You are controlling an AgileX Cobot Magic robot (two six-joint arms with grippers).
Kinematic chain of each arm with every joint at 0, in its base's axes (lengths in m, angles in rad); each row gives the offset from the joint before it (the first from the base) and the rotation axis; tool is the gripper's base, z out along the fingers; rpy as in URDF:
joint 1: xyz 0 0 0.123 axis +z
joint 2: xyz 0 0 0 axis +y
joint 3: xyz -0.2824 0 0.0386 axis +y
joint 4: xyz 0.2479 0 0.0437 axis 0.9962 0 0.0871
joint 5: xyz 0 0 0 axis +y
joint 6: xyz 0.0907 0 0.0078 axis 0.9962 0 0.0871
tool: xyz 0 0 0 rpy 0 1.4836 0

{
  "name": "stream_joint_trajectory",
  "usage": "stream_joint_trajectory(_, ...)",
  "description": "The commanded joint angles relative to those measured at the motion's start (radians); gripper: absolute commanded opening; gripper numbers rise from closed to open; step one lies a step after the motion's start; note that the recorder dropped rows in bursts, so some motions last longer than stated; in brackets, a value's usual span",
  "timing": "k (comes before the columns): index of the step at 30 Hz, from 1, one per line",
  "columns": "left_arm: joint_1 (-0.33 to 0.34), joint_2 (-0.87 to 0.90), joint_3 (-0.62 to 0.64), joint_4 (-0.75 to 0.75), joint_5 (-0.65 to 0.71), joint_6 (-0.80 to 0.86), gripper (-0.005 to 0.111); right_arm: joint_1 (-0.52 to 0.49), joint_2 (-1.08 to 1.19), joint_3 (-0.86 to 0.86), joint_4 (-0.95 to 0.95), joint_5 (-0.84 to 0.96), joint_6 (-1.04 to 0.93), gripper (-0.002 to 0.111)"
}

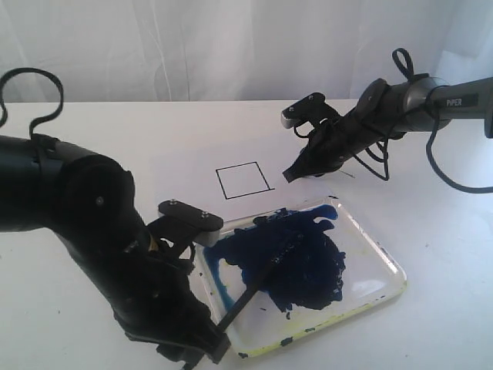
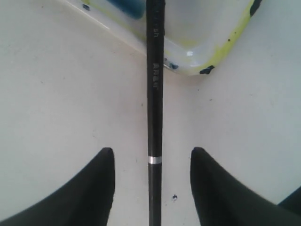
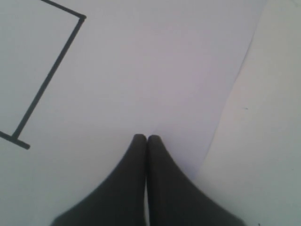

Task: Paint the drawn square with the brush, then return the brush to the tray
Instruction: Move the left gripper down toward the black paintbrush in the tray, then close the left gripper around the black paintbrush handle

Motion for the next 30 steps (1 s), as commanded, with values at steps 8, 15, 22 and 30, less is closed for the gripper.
stream_joint_trajectory(8, -0.039, 0.073, 0.001, 0.019, -0.051, 0.024, 0.054, -0.001, 0.014, 0.002, -0.017, 0.010, -0.007, 0.000)
stream_joint_trajectory(15, -0.039, 0.104, 0.001, 0.013, -0.087, 0.024, 0.054, -0.001, 0.014, 0.002, -0.017, 0.010, -0.007, 0.000)
stream_joint_trajectory(22, -0.039, 0.150, 0.001, 0.011, -0.127, 0.022, 0.054, -0.001, 0.014, 0.002, -0.017, 0.010, -0.007, 0.000)
stream_joint_trajectory(30, -0.039, 0.152, 0.001, 0.011, -0.155, 0.022, 0.054, -0.001, 0.014, 0.002, -0.017, 0.010, -0.007, 0.000)
